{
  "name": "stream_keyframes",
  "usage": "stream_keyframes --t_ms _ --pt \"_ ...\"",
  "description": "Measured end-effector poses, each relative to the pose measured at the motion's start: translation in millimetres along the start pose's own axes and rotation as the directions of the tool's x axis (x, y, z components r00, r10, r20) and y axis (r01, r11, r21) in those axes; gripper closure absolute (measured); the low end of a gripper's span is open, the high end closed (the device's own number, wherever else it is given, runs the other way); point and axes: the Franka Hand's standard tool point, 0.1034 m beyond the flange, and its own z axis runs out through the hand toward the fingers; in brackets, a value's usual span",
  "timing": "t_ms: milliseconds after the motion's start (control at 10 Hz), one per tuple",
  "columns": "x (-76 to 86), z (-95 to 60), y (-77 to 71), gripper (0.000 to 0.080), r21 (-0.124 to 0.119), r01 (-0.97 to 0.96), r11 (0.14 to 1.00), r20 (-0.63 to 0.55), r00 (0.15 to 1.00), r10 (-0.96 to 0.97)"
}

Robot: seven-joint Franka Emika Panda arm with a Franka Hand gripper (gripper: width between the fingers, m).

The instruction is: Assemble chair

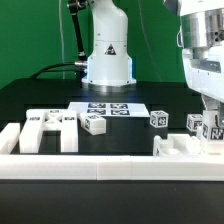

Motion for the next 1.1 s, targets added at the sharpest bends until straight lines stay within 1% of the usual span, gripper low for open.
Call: stream_keyframes --t_ms 100,200,300,400,600,800,900,1000,1100 --pt "0.0 0.1 0.1 0.0300 0.000 0.039 0.999 0.000 0.999 -0.039" --pt "-0.5 0.1 0.2 0.0182 0.000 0.072 0.997 0.000 0.997 -0.072" --pt "-4.5 -0.1 4.0 0.0160 -0.040 0.148 0.988 0.005 0.989 -0.148" --pt "-5.7 -1.5 2.5 0.0160 -0.046 0.283 0.958 0.006 0.959 -0.283" --pt "-5.1 -1.0 2.8 0.0151 -0.042 0.433 0.900 0.013 0.901 -0.433" --pt "-4.9 -1.0 2.8 0.0151 -0.040 0.545 0.838 0.018 0.839 -0.545" --pt "-3.9 -1.0 3.0 0.0151 -0.041 0.634 0.772 0.020 0.773 -0.634" --pt "-1.5 -0.5 3.9 0.0151 -0.053 0.734 0.677 0.016 0.678 -0.735" --pt "0.6 0.6 7.4 0.0151 -0.083 0.778 0.623 0.018 0.626 -0.780"
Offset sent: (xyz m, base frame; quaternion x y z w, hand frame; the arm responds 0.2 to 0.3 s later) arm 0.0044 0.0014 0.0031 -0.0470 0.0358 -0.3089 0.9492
